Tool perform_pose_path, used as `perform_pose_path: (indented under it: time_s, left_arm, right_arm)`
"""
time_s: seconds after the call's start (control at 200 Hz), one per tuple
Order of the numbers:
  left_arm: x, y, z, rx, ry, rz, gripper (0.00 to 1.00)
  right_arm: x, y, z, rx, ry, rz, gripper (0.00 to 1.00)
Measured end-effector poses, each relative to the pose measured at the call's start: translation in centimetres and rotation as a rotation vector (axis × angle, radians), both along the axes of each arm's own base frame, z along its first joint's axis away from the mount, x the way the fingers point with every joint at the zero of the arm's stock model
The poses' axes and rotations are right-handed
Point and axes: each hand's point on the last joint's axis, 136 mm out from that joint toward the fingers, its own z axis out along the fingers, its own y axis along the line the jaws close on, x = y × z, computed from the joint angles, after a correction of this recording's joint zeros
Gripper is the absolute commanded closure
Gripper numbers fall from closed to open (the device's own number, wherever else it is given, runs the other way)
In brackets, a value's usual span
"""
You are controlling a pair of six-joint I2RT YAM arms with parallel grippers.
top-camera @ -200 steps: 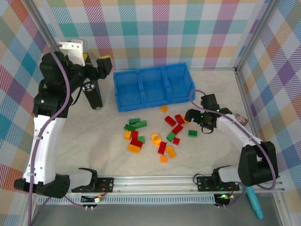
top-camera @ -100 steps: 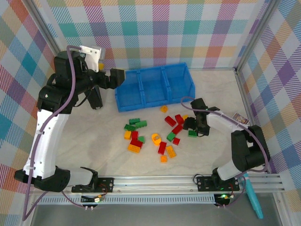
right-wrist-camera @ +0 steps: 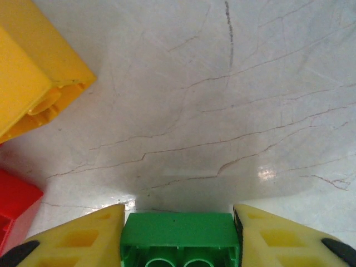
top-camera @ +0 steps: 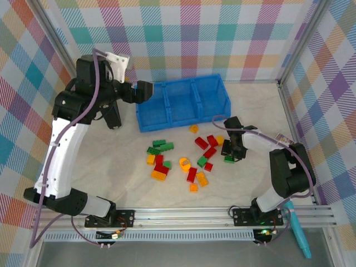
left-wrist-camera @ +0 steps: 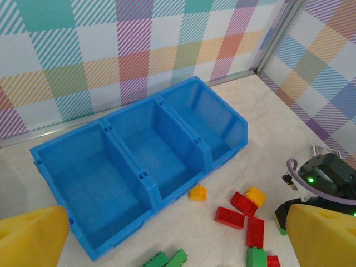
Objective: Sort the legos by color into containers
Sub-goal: Pick up the lego from the middle-right of the table, then place the lego in the container.
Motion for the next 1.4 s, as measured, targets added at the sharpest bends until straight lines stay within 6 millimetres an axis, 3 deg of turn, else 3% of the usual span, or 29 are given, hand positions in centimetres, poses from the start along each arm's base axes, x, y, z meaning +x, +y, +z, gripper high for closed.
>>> perform_pose_path:
  time_s: [0.1,0.205,0.315,0.495,0.61,0.755,0.985,1.24,1.4]
  left_arm:
    - [0.2,0.1,-0.3,0.027,0.017,0.0,0.0]
    - [-0.3,0.5,-2.1,0.052,0.063,0.006,0.0]
    - [-0.7,0.9,-3.7,0.08,0.103,0.02,0.0]
    - [-0.8,1.2,-3.8,0.094,0.102,0.029,0.0]
    - [-0.9,1.3,-3.7,0.094,0.1,0.03,0.0]
    - [-1.0,1.5,-3.9,0.099,0.1,0.037,0.0]
    - [-1.0,2.0,-4.4,0.121,0.115,0.061,0.0]
    - [-1.6,2.3,-6.7,0.146,0.172,0.065,0.0]
    - [-1.6,2.3,-7.2,0.149,0.185,0.066,0.0]
  right_arm:
    - [0.0,0.0,0.5,-0.008,0.01,0.021,0.6]
    - [1.5,0.5,2.8,-0.004,-0.022,0.055,0.6]
    - [4.8,1.6,7.0,0.015,-0.131,0.094,0.59]
    - [10.5,3.2,14.6,0.022,-0.348,0.163,0.59]
    - [14.7,4.3,16.9,0.009,-0.436,0.194,0.58]
    - [18.8,5.7,15.1,-0.007,-0.445,0.23,0.57]
    - [22.6,7.1,10.3,-0.029,-0.409,0.268,0.57]
    - [25.0,7.9,6.5,-0.05,-0.383,0.293,0.5]
    - [25.0,7.7,6.2,-0.065,-0.375,0.302,0.41]
